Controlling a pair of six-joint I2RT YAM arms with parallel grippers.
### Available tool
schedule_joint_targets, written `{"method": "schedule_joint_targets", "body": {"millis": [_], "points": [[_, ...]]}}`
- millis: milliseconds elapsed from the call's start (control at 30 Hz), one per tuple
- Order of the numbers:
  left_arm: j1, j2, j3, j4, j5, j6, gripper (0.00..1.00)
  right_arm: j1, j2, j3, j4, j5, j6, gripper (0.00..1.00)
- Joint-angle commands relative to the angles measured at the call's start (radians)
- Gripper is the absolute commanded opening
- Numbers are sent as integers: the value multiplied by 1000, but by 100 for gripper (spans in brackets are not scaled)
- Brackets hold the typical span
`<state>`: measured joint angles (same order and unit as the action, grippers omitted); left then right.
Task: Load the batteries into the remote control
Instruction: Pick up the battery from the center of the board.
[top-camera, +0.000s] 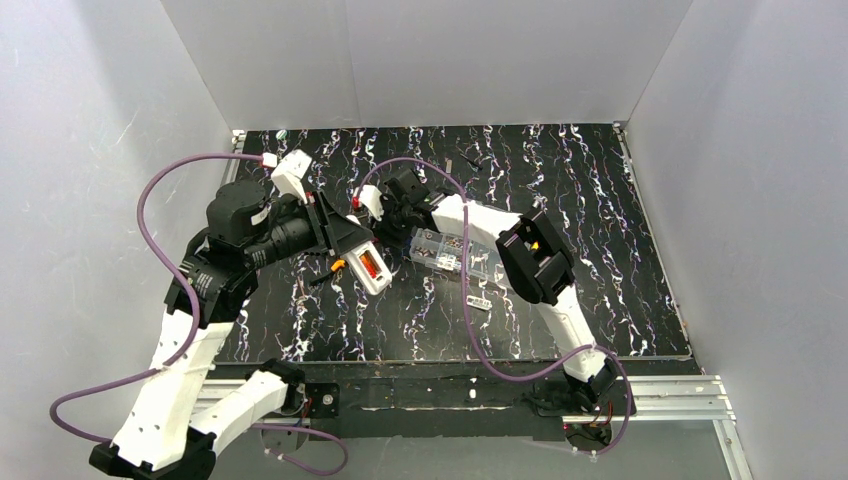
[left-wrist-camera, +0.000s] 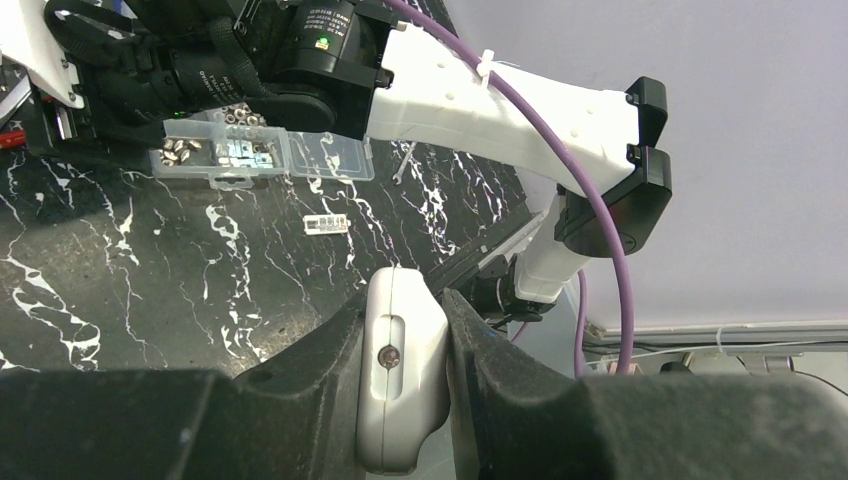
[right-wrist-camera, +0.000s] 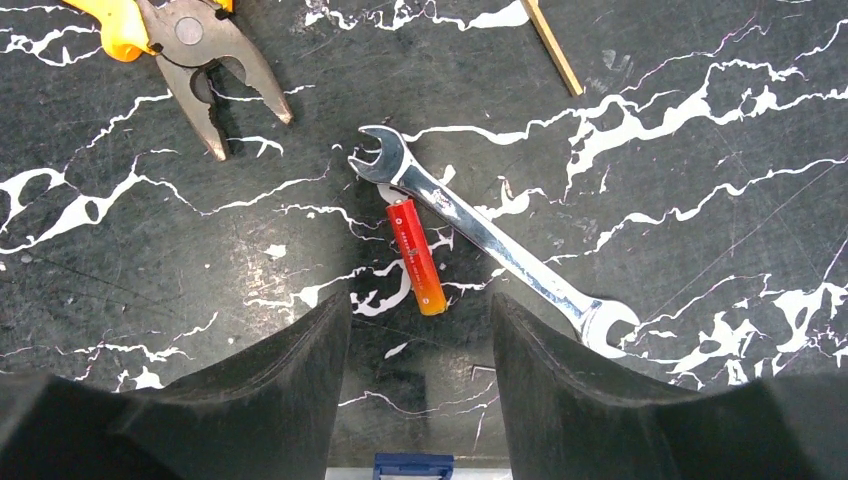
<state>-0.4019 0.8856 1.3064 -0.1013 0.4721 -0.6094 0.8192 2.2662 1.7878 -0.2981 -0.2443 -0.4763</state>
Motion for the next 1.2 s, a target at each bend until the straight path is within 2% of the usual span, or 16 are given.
{"method": "schedule_joint_targets", "body": {"millis": [0, 133, 733, 1167], "points": [[5, -30, 34, 0, 4, 28, 0, 3, 19, 64, -33, 3, -15, 60], [5, -33, 36, -6, 2, 35, 0, 11, 27, 85, -83, -7, -5, 60], [5, -33, 31, -30, -5, 58, 0, 43, 128, 228, -175, 128, 44, 62], [4, -31, 29, -37, -7, 65, 0, 47, 119, 223, -292, 9, -5, 55]]}}
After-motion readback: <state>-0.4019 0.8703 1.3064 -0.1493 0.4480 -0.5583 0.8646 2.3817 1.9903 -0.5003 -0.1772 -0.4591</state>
